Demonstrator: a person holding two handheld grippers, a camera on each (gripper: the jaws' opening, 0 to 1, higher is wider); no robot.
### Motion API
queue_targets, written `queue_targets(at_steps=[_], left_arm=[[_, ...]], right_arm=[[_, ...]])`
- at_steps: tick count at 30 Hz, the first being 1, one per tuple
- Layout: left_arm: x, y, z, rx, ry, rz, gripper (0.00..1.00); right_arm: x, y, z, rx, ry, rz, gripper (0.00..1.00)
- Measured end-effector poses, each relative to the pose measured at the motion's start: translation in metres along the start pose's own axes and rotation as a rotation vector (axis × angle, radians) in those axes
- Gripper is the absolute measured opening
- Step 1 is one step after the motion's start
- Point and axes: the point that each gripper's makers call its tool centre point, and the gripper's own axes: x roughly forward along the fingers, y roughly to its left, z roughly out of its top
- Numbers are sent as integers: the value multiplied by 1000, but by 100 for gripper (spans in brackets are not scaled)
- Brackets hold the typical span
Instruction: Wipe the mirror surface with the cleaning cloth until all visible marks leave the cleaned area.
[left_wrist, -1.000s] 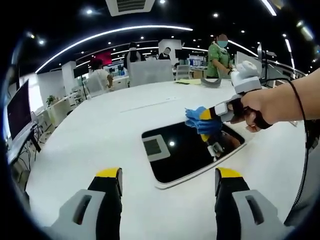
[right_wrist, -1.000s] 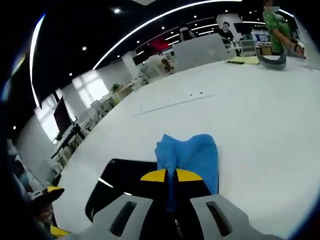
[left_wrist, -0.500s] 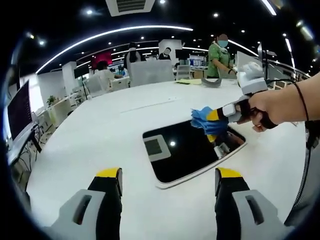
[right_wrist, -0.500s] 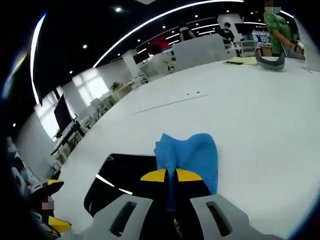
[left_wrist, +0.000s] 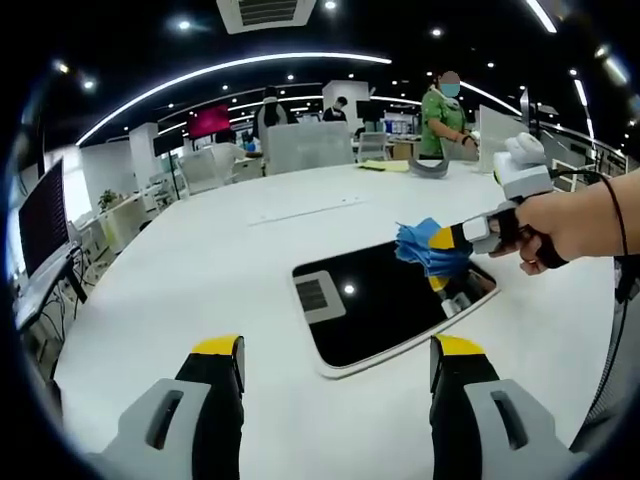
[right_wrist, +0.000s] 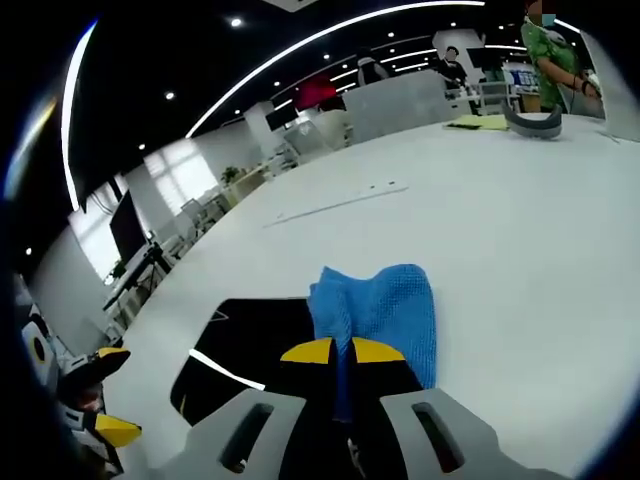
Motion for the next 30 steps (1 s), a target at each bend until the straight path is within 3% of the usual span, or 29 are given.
queue_targets(at_steps=[9,30], left_arm=[[-1,-6,6,15,-17,-16,76],[-2,1,8,-5,-26,2,76]], right_arm=[[-6,2,-4,4,-25,-34,1],[0,-9,-4,1,-27,-33,1]])
